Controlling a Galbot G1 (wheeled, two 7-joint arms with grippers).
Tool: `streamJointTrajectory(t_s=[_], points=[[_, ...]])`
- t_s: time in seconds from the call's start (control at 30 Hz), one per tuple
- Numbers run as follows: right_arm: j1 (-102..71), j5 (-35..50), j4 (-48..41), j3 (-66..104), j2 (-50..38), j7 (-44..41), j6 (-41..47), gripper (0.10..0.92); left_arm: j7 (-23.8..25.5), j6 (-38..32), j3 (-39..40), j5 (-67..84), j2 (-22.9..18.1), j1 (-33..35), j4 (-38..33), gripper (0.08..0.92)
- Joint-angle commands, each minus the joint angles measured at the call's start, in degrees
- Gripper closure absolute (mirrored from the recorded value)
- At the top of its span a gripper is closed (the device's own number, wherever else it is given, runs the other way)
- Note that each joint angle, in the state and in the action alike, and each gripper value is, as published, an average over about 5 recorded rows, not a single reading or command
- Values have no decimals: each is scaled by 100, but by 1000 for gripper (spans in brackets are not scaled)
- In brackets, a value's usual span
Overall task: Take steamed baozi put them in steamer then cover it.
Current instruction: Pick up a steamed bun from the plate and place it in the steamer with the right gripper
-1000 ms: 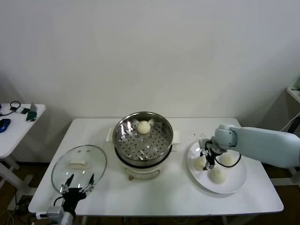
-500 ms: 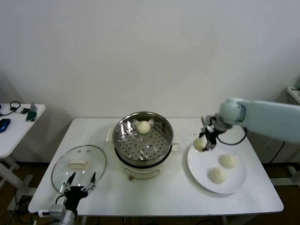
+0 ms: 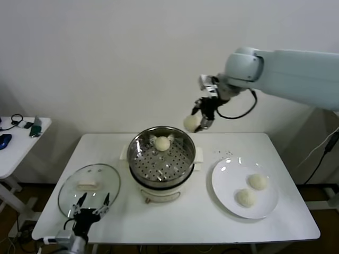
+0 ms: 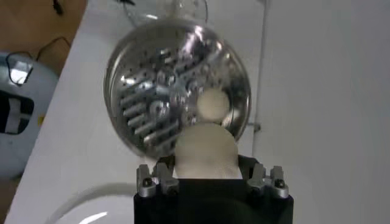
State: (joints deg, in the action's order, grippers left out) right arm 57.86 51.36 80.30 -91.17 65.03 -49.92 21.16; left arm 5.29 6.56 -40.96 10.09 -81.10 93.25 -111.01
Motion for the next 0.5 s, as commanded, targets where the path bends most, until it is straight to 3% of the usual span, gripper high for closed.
streamJointTrajectory(t_s=[0.03, 0.5], points=[[-767, 164, -320, 423, 1437, 268, 189, 335, 20, 45, -52, 35, 4, 1, -124, 177], [-2092, -1131, -1577, 321, 2124, 457, 90, 330, 32, 29, -57, 72, 16, 8, -176, 177]])
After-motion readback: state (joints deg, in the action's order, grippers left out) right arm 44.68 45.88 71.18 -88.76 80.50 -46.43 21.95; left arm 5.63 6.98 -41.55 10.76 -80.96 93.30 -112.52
